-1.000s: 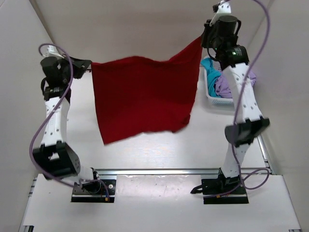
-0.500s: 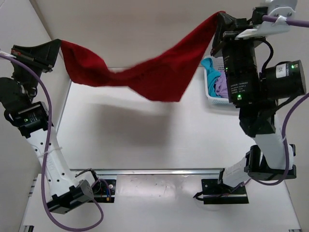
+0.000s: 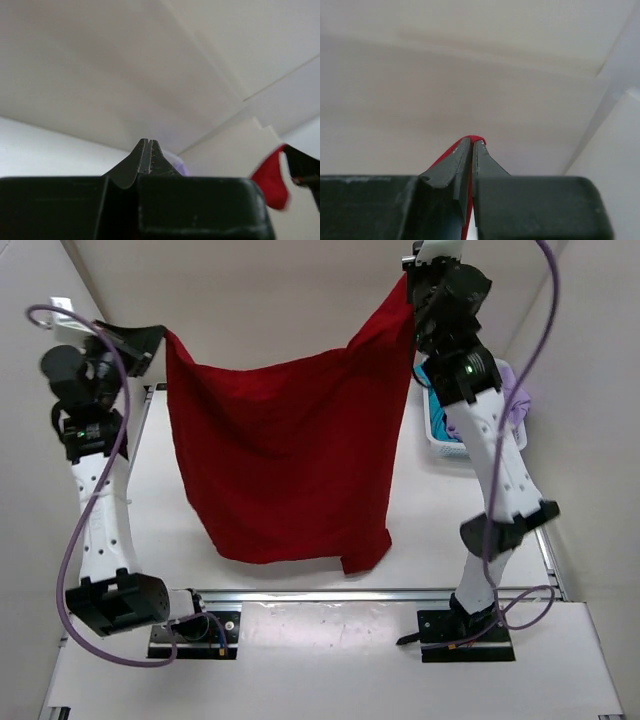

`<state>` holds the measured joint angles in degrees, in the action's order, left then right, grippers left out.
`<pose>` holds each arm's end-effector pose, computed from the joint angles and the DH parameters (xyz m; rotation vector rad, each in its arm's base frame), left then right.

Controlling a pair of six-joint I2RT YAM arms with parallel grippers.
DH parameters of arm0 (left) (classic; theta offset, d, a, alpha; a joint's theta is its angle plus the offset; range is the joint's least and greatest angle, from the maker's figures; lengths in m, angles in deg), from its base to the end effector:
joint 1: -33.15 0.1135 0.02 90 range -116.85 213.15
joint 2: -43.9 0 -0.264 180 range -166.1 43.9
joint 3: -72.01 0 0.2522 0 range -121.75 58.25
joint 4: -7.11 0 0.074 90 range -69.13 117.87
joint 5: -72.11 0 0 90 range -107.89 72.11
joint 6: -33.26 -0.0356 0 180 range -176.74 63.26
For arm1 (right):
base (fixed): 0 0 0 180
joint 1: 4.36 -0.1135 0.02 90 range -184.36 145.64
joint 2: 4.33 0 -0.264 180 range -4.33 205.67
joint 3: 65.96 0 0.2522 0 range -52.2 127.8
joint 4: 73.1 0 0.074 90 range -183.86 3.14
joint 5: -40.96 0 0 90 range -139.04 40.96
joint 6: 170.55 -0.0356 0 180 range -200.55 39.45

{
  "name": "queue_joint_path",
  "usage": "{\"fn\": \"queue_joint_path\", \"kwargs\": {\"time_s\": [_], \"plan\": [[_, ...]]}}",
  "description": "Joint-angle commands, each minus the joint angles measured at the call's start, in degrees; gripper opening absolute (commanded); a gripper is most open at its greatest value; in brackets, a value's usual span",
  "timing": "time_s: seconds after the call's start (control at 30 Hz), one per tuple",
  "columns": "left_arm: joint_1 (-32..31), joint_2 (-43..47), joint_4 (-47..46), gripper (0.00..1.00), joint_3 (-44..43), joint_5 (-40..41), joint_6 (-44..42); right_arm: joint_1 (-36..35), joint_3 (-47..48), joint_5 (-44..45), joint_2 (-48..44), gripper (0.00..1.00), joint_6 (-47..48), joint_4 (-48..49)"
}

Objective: Fold and stack the t-shirts
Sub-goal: Flatten out the tshirt

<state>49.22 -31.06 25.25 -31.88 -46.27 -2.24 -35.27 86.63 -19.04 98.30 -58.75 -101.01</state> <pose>0.2696 0.0601 0.5102 -0.4601 1.3918 -0.8923 0.2984 0.1579 0.6036 -0.1011 1.2373 -0.1722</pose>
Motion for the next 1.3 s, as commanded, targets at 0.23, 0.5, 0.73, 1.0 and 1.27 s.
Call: {"fn": "queue_joint_path", "kwargs": {"time_s": [0.23, 0.5, 0.73, 1.0, 1.27], "plan": [[-5.8, -19.5, 2.2, 0.00, -1.3, 9.2, -8.4, 18.3, 8.2, -28.1, 21.7, 0.00, -25.6, -9.8], [-2.4, -15.9, 0.0, 0.00, -11.5, 7.9, -4.4, 19.2, 6.8, -32.9, 8.8, 0.00, -28.9, -2.4], [3.4, -13.3, 0.2, 0.00, -12.6, 5.2, -3.1, 17.6, 3.3, -32.5, 2.1, 0.00, -28.1, -3.0], [5.4, 4.6, -3.1, 0.00, 15.1, 6.5, -7.4, 10.6, -35.0, -22.9, -20.8, 0.00, -29.3, -7.7], [4.6, 23.3, -3.5, 0.00, 55.3, 9.6, -13.6, 8.9, -89.1, -26.2, -43.4, 0.00, -40.6, -3.2]]}}
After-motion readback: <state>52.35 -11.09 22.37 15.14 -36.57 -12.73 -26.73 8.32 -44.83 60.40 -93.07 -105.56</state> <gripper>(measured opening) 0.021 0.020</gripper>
